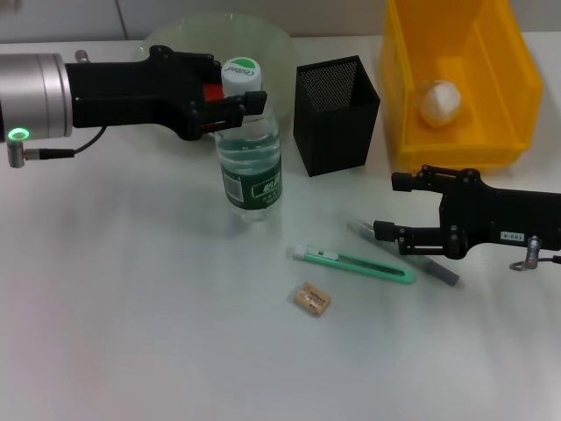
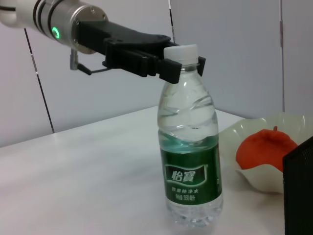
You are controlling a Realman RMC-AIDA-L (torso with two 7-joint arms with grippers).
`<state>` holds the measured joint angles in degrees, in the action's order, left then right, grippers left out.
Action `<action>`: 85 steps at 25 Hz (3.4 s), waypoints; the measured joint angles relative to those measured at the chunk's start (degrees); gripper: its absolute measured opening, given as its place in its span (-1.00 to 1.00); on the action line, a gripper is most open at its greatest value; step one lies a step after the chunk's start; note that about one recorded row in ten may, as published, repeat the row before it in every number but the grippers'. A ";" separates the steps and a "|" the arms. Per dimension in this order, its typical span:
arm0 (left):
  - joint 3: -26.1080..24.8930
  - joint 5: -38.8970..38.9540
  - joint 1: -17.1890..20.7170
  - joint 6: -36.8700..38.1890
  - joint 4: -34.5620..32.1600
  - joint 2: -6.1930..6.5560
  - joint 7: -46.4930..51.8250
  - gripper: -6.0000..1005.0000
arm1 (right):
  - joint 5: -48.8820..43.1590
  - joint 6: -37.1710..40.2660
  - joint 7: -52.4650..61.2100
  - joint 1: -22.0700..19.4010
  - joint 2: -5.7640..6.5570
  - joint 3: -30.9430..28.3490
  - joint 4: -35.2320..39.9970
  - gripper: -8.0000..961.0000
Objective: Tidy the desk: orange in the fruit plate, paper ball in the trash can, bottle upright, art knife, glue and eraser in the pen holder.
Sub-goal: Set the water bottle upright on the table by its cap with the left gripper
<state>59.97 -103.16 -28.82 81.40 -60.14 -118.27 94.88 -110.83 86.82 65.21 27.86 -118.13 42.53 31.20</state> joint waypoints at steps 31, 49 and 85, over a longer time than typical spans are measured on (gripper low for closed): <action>-4.08 22.58 0.73 2.17 28.83 -0.19 -32.03 -0.01 | 0.00 0.04 -0.10 0.09 -0.09 0.09 0.02 0.69; -4.08 22.84 0.88 2.79 29.47 -0.16 -32.12 0.01 | 0.00 0.00 -0.50 -0.18 -0.09 0.09 0.00 0.69; -19.20 22.91 3.46 -4.49 35.71 -0.20 -43.59 0.05 | 0.00 0.90 -0.69 -0.44 -0.08 0.09 0.00 0.69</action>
<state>40.78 -80.25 -25.37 76.91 -24.43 -118.48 51.29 -110.83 87.72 64.52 27.42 -118.21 42.63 31.20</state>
